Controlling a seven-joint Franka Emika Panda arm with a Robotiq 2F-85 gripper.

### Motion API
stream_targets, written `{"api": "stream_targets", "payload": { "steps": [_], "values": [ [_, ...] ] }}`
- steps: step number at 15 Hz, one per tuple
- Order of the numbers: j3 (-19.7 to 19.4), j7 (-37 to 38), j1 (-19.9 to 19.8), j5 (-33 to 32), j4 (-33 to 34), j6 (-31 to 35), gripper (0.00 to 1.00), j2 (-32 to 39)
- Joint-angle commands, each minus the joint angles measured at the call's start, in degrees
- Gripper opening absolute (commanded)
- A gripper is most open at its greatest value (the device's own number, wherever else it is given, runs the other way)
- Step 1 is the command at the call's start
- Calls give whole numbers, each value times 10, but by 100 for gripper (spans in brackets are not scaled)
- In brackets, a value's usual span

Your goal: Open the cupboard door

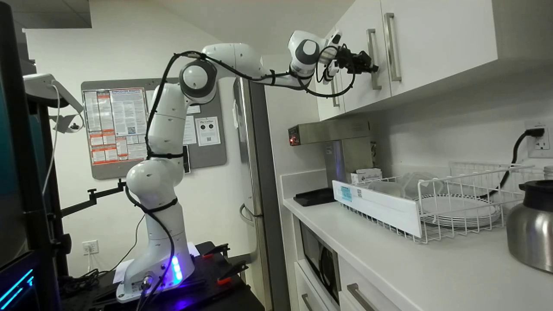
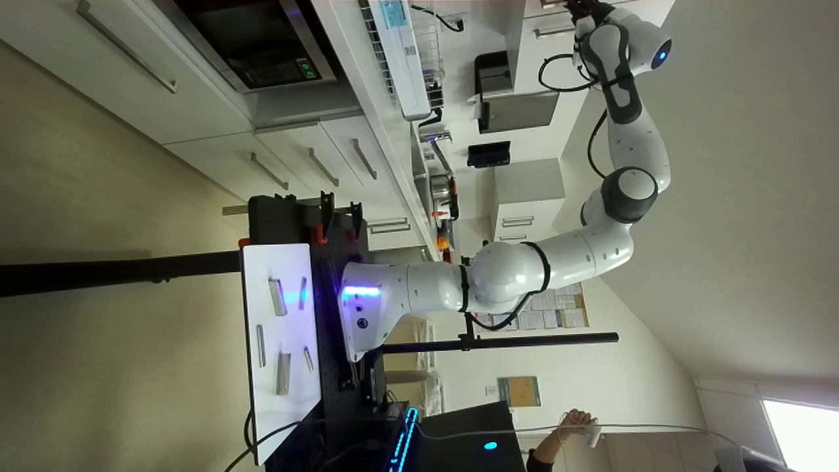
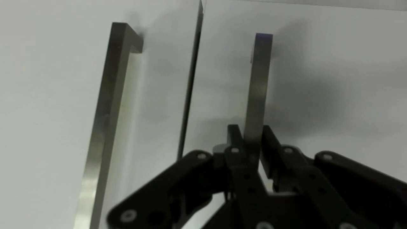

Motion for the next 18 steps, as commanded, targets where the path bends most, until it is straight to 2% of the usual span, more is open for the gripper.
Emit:
{"api": "stream_targets", "payload": {
  "steps": [1, 5, 9, 11, 15, 18],
  "values": [
    [11, -28, -6, 23, -30, -20, 5, -36],
    [21, -54, -10, 56, -116, -29, 5, -91],
    [29, -111, -11, 101, -208, -51, 5, -169],
    [24, -117, -3, 94, -251, -66, 5, -212],
    [28, -62, 4, 54, -322, -63, 5, -279],
    [50, 33, -1, -21, -360, -62, 5, -323]
  ]
}}
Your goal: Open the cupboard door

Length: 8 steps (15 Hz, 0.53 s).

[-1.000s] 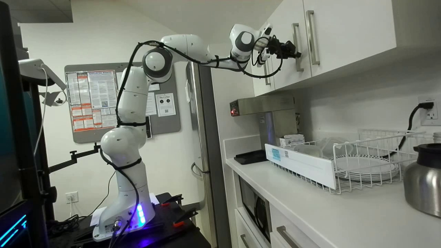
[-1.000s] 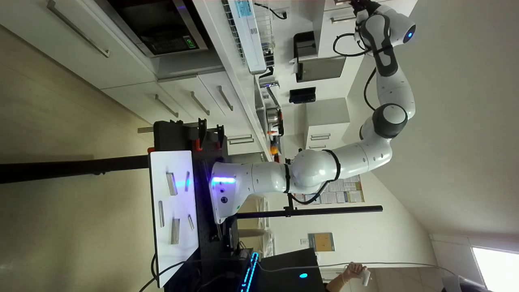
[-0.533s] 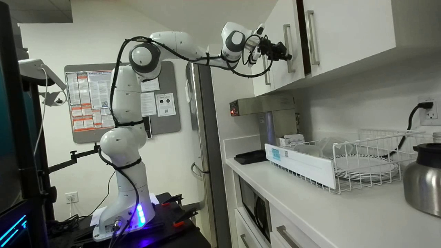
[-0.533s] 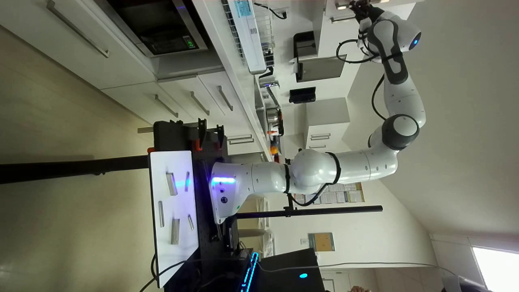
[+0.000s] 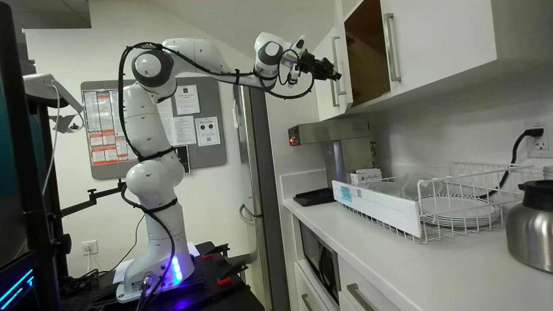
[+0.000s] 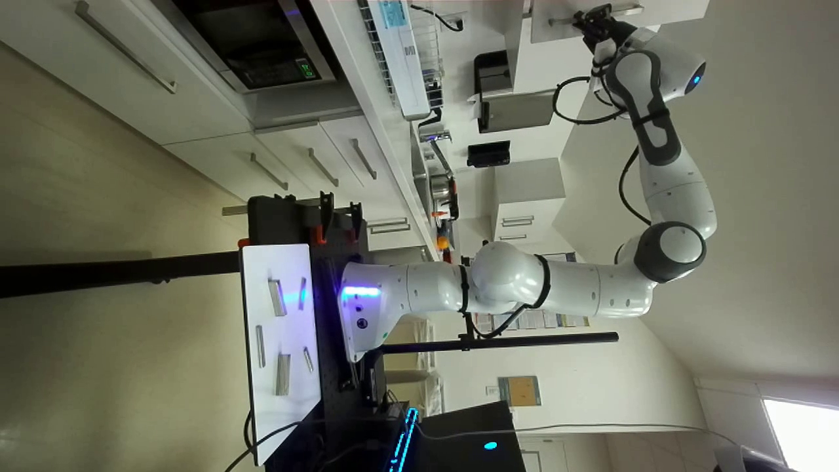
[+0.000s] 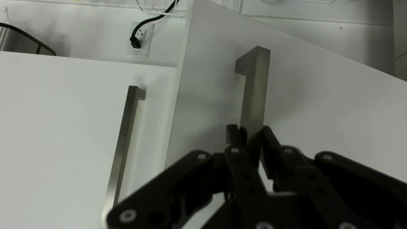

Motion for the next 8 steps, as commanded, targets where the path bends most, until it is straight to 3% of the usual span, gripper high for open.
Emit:
{"api": "stream_targets", "payload": {
  "steps": [1, 2, 3, 8],
  "values": [
    [27, 27, 7, -59, -91, -48, 5, -87],
    [36, 47, 10, -73, -104, -55, 5, -101],
    [6, 70, 53, -93, -113, -64, 5, -110],
    [17, 159, 103, -132, -143, -108, 5, -154]
  ]
}}
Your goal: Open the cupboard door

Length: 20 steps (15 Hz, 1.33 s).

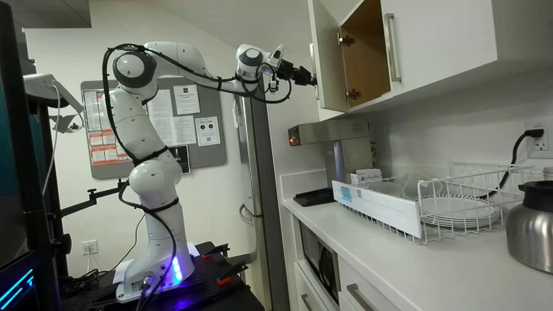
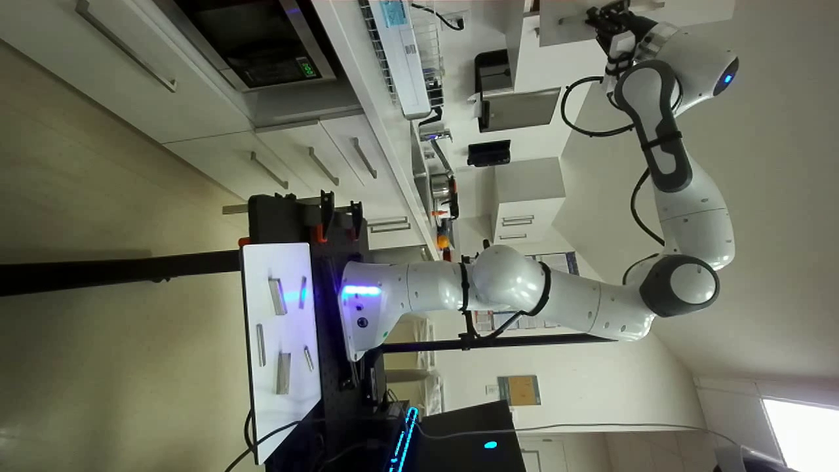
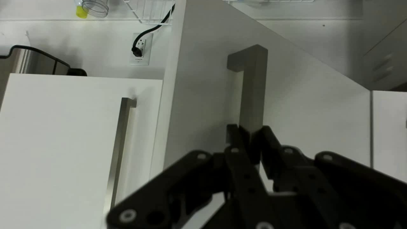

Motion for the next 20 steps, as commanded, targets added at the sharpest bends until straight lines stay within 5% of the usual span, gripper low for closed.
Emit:
{"api": "stream_targets", "payload": {
  "steps": [1, 10, 20],
  "values": [
    [6, -18, 51, -22, -48, -74, 5, -50],
    [6, 41, 114, -54, -43, -114, 5, -51],
    [91, 146, 183, -188, -14, -206, 5, -21]
  ]
}}
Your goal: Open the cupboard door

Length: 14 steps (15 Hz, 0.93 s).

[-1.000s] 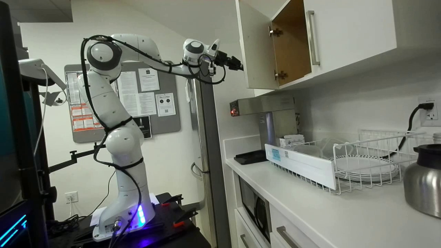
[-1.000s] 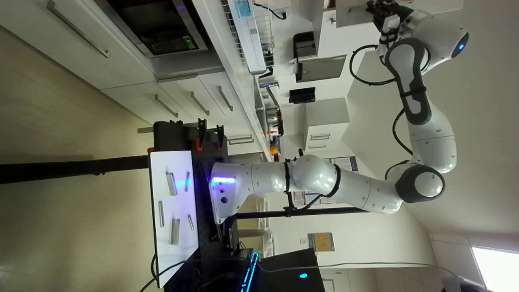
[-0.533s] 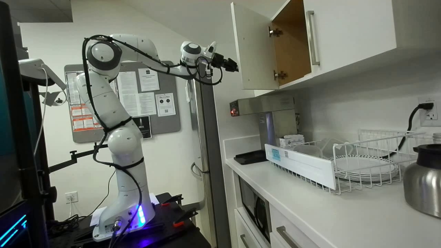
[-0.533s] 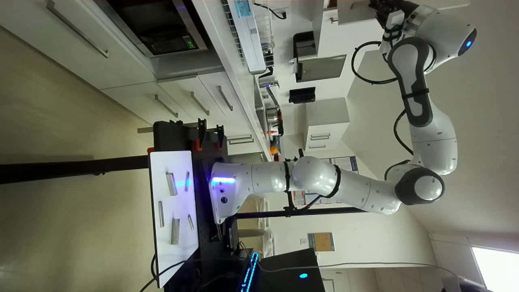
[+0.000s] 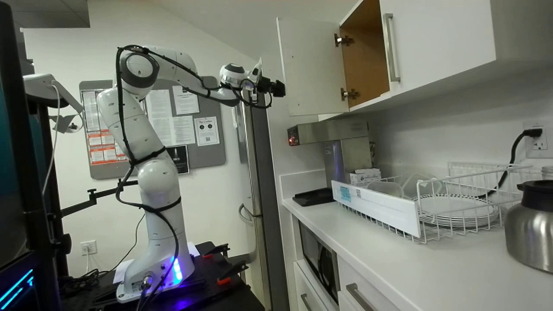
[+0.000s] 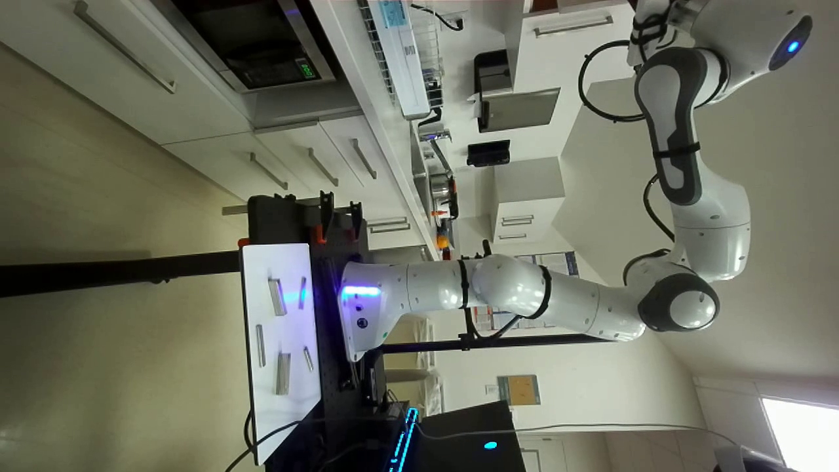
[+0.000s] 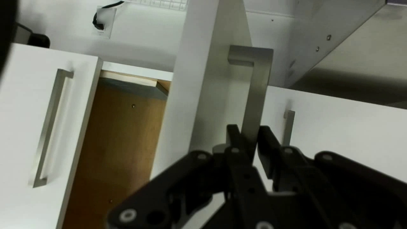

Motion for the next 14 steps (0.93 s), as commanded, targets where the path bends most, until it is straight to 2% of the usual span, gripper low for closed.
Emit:
{"api": "stream_targets", "payload": {
  "steps": [1, 4, 5, 7, 11, 13, 14],
  "values": [
    [17, -33, 59, -22, -18, -102, 5, -12],
    [10, -27, 81, -42, -6, -130, 5, 1],
    [8, -24, 87, -46, -4, -137, 44, 4],
    [7, -39, 102, -53, -8, -170, 50, 8],
    [30, -110, 172, -29, -27, -310, 81, 24],
    [38, -153, 206, 0, -32, -354, 96, 27],
    [37, -170, 220, 21, -32, -360, 99, 26]
  ]
}}
